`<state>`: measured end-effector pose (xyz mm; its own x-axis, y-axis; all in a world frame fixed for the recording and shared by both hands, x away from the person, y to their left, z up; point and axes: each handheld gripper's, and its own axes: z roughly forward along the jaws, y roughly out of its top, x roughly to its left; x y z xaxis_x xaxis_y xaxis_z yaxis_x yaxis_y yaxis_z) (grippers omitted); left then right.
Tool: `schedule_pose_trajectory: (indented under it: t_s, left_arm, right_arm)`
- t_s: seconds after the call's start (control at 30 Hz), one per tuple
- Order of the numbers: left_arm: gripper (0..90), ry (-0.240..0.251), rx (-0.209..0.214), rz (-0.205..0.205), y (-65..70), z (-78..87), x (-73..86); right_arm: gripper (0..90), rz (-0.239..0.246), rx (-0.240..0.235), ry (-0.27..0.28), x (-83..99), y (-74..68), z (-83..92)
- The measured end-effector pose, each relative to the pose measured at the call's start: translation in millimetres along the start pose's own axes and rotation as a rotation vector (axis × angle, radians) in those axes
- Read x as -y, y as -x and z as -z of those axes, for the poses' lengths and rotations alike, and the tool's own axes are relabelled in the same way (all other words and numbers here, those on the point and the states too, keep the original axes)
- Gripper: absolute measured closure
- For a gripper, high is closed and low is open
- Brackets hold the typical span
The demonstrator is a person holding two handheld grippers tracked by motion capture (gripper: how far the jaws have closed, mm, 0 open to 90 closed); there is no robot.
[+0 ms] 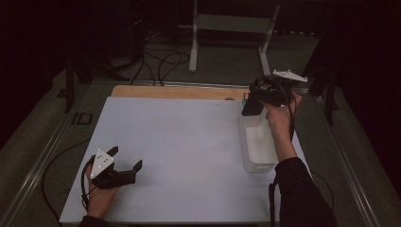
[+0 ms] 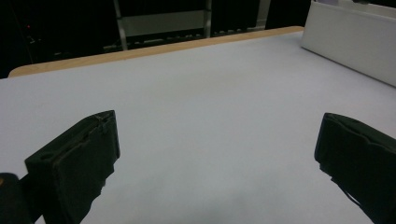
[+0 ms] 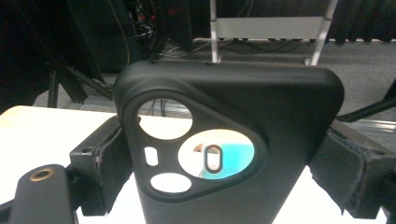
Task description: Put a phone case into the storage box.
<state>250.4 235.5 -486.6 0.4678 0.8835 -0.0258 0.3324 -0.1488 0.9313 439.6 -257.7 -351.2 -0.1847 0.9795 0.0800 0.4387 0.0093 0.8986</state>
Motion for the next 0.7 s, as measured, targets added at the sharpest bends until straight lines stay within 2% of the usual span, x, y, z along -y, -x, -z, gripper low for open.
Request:
schedule_pose_trajectory:
  t_s: [0.57, 0.7]
  left_arm:
    - [0.8, 0.004, -0.002, 0.002, -0.5, 0.5, -0.2]
    - [0.8, 0.003, -0.001, -0.001, 0.0, 0.3, -0.3]
  right_arm:
    - [13.2, 0.016, 0.057, -0.035, 7.0, 8.1, -8.5]
    - [13.2, 0.004, 0.064, -0.042, 10.9, 9.5, -11.8]
